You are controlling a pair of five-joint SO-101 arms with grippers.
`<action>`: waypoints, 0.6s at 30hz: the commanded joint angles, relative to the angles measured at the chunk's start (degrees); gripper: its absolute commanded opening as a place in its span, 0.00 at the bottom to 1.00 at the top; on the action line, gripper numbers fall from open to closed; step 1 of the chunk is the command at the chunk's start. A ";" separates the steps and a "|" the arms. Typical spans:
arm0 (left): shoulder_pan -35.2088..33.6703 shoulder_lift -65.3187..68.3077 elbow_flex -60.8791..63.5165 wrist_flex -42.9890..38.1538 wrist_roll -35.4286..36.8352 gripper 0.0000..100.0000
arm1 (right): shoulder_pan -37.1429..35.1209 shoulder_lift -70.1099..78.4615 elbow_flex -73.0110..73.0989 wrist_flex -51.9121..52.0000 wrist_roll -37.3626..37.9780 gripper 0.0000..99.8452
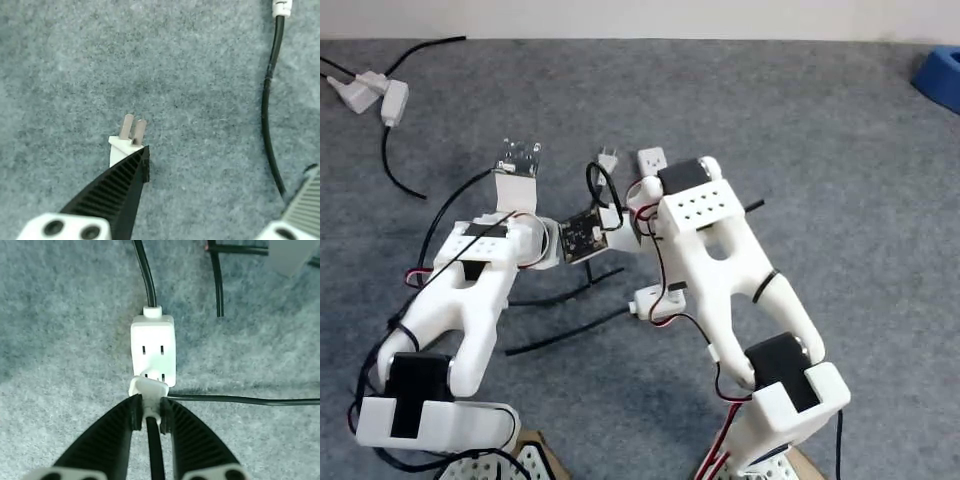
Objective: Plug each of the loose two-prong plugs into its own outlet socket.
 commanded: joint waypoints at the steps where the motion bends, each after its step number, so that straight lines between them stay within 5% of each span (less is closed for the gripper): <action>1: 0.57 -0.22 -1.98 -0.70 -0.62 0.44 | -1.45 -0.84 -1.01 -0.92 -2.29 0.01; 18: 0.66 -0.22 -1.98 -0.70 -0.62 0.44 | -1.63 -0.40 -8.40 5.32 -2.64 0.01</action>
